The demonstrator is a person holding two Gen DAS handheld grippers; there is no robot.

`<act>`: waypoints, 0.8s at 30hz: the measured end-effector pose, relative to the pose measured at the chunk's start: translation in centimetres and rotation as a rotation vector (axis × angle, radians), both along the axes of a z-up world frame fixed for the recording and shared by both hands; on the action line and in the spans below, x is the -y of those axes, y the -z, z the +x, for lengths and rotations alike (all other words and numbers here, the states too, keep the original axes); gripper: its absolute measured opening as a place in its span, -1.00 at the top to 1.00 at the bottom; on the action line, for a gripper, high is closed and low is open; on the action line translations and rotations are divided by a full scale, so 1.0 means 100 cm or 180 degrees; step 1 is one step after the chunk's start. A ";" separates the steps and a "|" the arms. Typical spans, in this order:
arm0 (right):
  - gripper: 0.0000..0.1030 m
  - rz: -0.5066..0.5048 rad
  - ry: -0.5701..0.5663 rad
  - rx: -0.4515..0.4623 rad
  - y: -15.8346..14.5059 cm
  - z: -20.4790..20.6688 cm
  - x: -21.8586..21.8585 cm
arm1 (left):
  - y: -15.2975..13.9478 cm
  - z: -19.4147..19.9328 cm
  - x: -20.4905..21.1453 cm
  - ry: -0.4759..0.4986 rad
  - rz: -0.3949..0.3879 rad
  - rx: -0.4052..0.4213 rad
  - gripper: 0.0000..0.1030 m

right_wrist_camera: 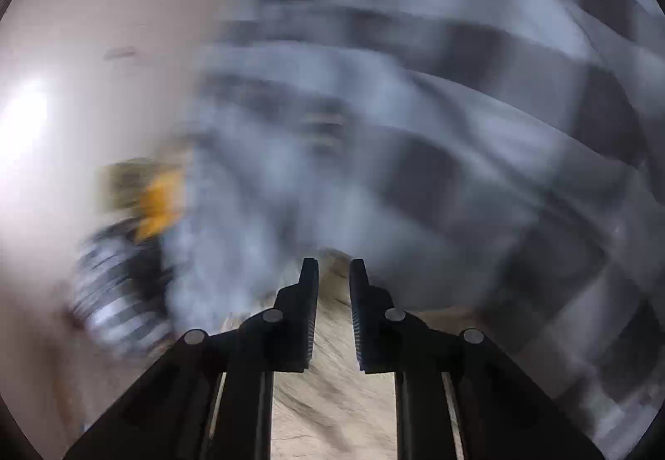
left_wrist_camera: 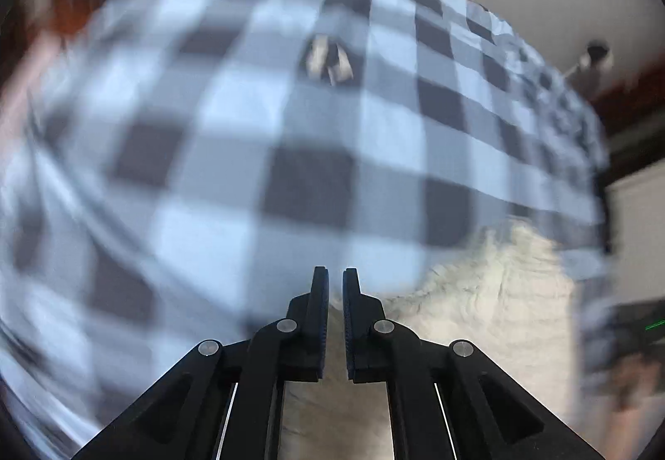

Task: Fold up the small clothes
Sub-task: 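Release the hem from both grippers and withdraw them above the folded shirt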

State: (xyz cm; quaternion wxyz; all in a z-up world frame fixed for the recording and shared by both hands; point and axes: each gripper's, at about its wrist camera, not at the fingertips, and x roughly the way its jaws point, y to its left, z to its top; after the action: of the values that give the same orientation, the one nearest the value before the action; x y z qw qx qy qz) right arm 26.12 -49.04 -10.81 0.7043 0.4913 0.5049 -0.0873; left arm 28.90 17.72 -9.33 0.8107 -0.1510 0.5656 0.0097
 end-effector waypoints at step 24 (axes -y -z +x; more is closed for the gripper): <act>-0.54 -0.1365 -0.2348 -0.0608 0.026 -0.162 -0.089 | -0.033 -0.194 0.081 0.0435 -0.0539 -0.0078 0.92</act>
State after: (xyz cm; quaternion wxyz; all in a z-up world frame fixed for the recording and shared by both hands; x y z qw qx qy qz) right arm 9.96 -40.18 -13.37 0.7246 0.1104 0.6799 0.0221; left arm 9.54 9.63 -6.06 0.7868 -0.1799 0.5833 -0.0915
